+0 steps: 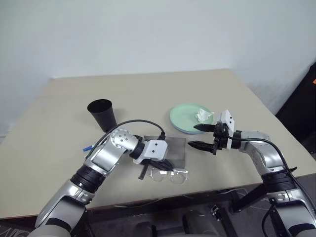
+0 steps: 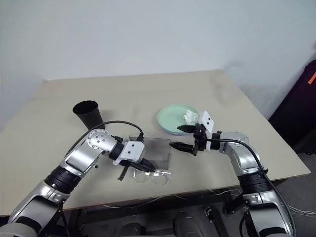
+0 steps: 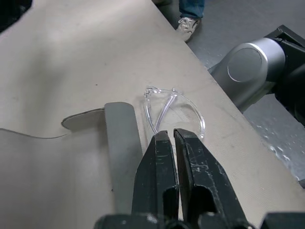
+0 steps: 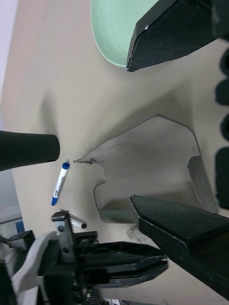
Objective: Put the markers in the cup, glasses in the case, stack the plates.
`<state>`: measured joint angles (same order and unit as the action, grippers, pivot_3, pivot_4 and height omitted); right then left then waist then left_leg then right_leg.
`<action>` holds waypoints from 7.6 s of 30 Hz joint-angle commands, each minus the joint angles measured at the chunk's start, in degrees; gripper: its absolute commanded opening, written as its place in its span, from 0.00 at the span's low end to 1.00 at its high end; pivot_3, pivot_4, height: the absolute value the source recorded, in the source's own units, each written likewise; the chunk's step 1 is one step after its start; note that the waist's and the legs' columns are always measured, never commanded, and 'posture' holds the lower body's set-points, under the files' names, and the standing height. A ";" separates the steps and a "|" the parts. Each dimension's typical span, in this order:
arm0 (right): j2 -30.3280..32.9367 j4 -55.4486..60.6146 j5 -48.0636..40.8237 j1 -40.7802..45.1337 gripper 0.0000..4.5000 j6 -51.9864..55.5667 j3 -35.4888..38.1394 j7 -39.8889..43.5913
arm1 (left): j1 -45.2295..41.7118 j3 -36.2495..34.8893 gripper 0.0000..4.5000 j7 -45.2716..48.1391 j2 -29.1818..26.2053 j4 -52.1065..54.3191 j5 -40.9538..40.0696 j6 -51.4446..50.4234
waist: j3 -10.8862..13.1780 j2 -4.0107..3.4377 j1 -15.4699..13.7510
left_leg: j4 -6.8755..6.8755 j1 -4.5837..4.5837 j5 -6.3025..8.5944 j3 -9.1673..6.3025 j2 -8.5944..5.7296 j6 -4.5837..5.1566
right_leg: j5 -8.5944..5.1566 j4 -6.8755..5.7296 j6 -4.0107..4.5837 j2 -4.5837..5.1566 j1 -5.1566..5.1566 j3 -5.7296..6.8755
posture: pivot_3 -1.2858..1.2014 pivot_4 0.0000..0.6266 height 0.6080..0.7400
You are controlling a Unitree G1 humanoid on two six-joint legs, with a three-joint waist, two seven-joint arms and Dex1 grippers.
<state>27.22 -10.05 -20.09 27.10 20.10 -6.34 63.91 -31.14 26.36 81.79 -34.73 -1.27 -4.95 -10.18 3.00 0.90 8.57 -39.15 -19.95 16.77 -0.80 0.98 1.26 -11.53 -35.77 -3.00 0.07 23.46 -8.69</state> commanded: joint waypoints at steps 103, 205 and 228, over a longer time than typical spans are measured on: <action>3.62 0.72 -1.97 -0.03 1.00 -0.48 3.67 0.20 | -14.41 2.33 0.01 -9.24 4.39 -22.93 20.11 19.25 | -0.01 0.02 -1.40 | -0.08 -0.13 0.01 0.01 -0.04 0.03 | 0.01 -0.01 -0.01 -0.01 0.05 -0.03 | 0.52 0.00 1.00; -0.44 8.16 -3.01 -3.15 1.00 1.97 0.17 -1.68 | -18.00 3.07 0.81 8.10 -15.02 -50.70 20.61 48.78 | -0.05 0.12 -2.90 | -0.66 -0.72 0.06 0.03 0.00 0.10 | 0.03 -0.32 -0.01 -0.04 0.45 0.04 | 0.52 0.00 1.00; -0.32 7.09 -2.52 -2.22 1.00 1.46 -0.25 -1.83 | -18.92 -4.99 0.01 10.50 -11.72 -49.57 10.71 40.97 | -0.06 0.13 -2.93 | -1.00 -0.78 -0.28 0.03 -0.08 0.64 | 0.00 -0.97 0.04 -0.04 0.52 -0.05 | 0.52 0.00 1.00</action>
<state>26.66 -3.98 -22.41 23.57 22.53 -7.68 62.14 -48.76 24.26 91.35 -46.70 -54.14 10.00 33.57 2.95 1.03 5.64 -40.14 -20.82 16.49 -0.79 0.87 1.89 -11.52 -36.73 -2.98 0.06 24.07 -8.73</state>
